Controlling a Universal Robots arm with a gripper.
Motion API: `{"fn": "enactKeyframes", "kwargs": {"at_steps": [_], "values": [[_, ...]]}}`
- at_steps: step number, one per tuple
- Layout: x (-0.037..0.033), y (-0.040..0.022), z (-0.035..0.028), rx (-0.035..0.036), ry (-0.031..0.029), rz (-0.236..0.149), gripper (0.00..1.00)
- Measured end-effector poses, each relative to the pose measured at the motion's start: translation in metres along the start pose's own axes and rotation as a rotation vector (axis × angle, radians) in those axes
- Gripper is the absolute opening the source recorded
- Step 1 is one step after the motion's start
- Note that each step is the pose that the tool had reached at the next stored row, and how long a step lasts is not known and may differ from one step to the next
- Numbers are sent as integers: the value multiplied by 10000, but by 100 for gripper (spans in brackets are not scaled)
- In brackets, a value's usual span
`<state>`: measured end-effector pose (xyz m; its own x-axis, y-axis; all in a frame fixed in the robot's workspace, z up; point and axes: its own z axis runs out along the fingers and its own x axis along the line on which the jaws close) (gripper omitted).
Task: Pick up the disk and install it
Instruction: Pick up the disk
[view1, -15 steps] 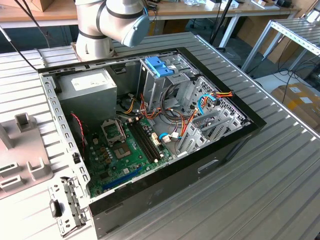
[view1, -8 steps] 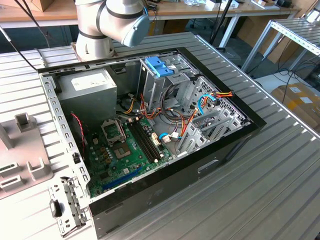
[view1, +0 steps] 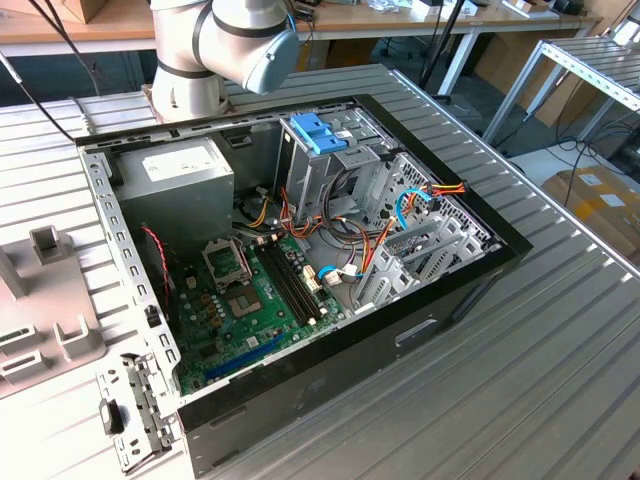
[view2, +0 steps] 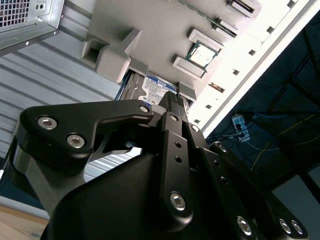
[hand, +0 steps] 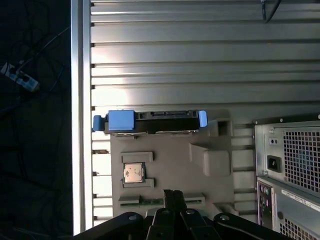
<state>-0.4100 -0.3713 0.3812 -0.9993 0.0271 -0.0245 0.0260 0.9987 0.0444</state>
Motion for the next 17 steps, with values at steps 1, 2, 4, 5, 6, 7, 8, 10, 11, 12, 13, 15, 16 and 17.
{"fn": "enactKeyframes", "kwargs": {"at_steps": [1, 2, 4, 5, 6, 7, 8, 10, 11, 12, 13, 15, 16, 17], "values": [[0, 0, 0, -2, 3, -60, 11], [0, 0, 0, -2, 5, -98, 11], [0, 0, -1, -4, 8, -168, 11], [0, 0, 0, -4, 9, -201, 11], [0, 0, 0, -5, 11, -242, 11], [0, 0, 0, -6, 13, -275, 11], [0, 0, 0, -7, 14, -308, 11], [0, 0, 0, -10, 18, -415, 11], [0, 0, 0, -11, 20, -463, 11], [0, 0, 0, -12, 22, -490, 11], [0, 0, 0, -13, 23, -520, 11], [0, 0, 0, -14, 26, -585, 11], [0, 0, 0, -15, 28, -624, 11], [0, 0, 0, -16, 29, -653, 11]]}}
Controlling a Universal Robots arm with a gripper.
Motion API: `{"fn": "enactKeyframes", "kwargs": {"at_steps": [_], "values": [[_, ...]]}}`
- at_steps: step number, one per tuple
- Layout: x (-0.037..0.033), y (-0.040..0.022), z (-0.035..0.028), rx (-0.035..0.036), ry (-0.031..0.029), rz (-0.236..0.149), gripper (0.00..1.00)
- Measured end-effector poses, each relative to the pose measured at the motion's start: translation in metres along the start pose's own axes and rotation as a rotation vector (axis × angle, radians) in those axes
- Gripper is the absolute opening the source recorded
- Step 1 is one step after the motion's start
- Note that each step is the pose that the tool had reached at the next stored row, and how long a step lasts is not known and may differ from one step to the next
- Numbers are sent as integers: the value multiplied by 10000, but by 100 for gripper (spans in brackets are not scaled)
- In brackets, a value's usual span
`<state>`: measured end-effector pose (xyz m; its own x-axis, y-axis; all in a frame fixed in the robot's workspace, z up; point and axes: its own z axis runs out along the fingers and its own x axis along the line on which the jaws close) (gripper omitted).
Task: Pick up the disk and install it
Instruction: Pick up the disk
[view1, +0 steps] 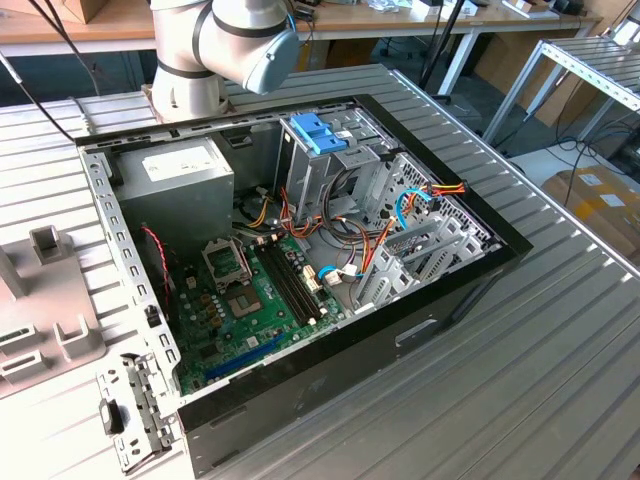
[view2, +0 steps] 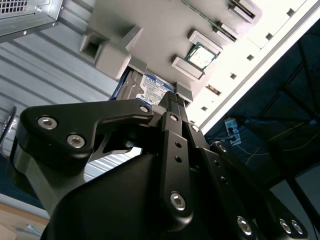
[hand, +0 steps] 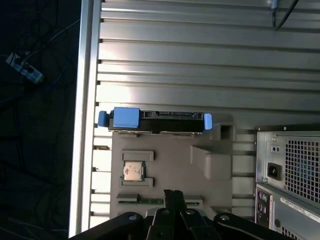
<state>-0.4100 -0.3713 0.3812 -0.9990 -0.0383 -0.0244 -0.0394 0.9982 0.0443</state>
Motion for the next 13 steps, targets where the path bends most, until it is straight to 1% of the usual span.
{"fn": "enactKeyframes", "kwargs": {"at_steps": [13], "values": [[0, 0, 0, -12, 22, -490, 11]]}}
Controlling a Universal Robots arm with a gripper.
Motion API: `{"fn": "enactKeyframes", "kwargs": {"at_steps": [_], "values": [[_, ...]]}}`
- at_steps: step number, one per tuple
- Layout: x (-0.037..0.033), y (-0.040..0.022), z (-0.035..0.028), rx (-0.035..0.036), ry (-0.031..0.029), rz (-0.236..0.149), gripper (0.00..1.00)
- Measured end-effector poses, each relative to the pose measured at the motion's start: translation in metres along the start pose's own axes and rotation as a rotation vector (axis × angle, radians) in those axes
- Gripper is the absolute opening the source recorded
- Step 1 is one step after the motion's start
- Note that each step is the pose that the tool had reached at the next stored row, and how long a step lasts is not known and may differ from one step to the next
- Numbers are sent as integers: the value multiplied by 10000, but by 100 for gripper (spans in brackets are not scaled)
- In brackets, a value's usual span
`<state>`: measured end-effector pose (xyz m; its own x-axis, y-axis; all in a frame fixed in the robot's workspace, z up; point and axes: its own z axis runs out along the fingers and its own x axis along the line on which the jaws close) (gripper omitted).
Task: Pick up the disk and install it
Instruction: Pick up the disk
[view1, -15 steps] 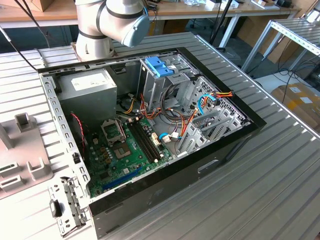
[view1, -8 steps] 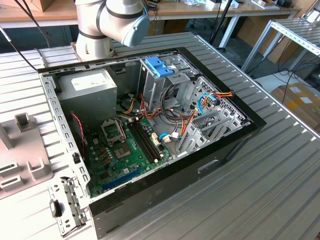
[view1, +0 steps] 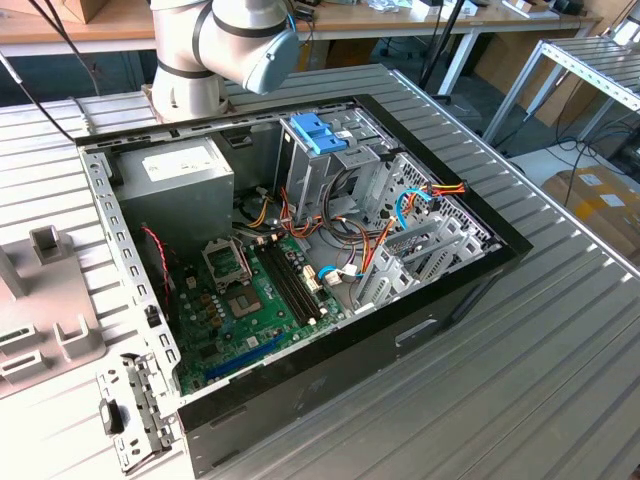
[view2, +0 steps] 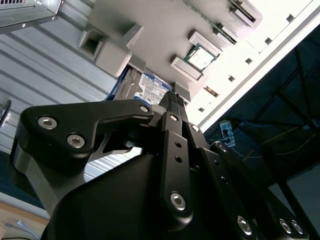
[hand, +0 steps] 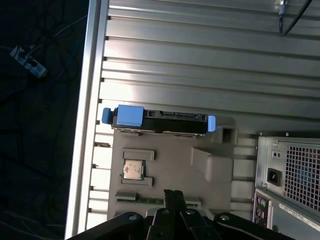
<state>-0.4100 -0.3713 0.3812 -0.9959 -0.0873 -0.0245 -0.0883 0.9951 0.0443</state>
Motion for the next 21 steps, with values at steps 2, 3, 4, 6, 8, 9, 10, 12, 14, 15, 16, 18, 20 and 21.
{"fn": "enactKeyframes", "kwargs": {"at_steps": [2, 3, 4, 6, 8, 9, 10, 12, 14, 15, 16, 18, 20, 21], "values": [[0, 0, 0, -2, 3, -79, 11], [0, 0, 0, -3, 5, -120, 11], [0, 0, 0, -4, 7, -163, 11], [0, 0, 0, -6, 11, -247, 11], [0, 0, 0, -8, 14, -329, 11], [0, 0, 0, -10, 17, -395, 11], [0, 0, 0, -12, 20, -465, 11], [0, 0, 0, -15, 27, -598, 11], [0, 0, 0, -17, 30, -686, 11], [0, 0, 0, -18, 33, -729, 11], [0, 0, 0, -20, 36, -809, 11], [0, 0, 0, -25, 45, -1011, 11], [0, 0, 0, -27, 49, -1100, 11], [0, 0, 0, -29, 51, -1164, 11]]}}
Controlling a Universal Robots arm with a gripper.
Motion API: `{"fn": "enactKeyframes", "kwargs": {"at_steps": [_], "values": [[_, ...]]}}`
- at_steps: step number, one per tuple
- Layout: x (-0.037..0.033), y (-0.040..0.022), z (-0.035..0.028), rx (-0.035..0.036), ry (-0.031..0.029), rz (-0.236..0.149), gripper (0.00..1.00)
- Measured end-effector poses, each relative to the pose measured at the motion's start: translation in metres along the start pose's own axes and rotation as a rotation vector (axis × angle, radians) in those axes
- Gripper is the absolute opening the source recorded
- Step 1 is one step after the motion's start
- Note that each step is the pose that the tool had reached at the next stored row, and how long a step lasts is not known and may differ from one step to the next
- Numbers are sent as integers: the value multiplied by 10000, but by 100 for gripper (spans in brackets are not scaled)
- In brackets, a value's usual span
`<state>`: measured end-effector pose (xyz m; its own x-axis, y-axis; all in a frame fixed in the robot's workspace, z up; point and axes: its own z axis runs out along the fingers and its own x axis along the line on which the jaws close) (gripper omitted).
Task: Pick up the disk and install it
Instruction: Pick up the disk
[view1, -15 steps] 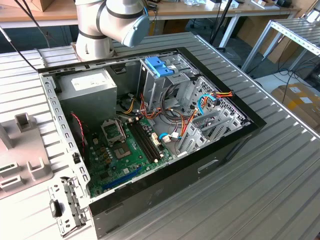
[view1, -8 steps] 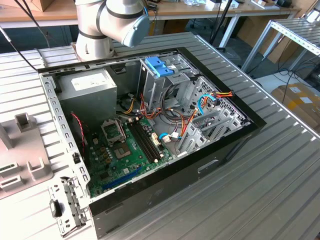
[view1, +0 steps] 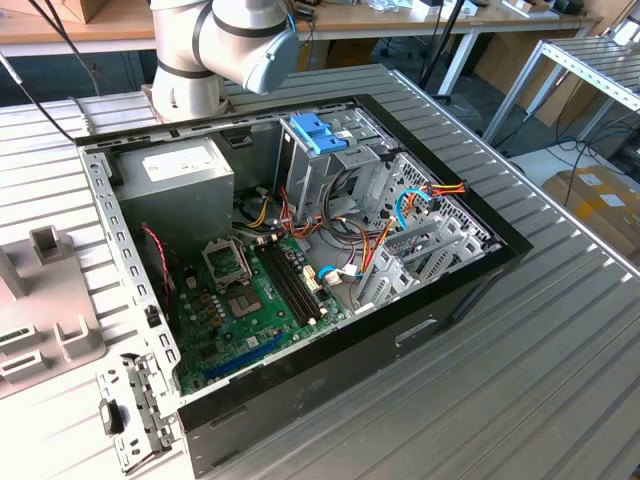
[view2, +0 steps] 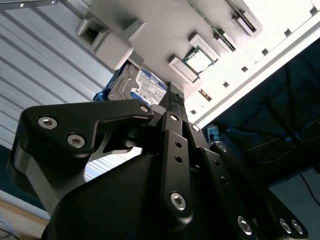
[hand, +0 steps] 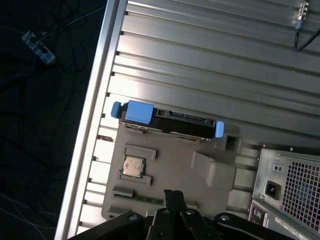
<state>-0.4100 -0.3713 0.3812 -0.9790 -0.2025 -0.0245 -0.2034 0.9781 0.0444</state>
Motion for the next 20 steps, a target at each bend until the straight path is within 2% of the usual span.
{"fn": "enactKeyframes", "kwargs": {"at_steps": [12, 20], "values": [[0, 0, 0, -15, 29, -633, 11], [0, 0, 0, -29, 53, -1186, 11]]}}
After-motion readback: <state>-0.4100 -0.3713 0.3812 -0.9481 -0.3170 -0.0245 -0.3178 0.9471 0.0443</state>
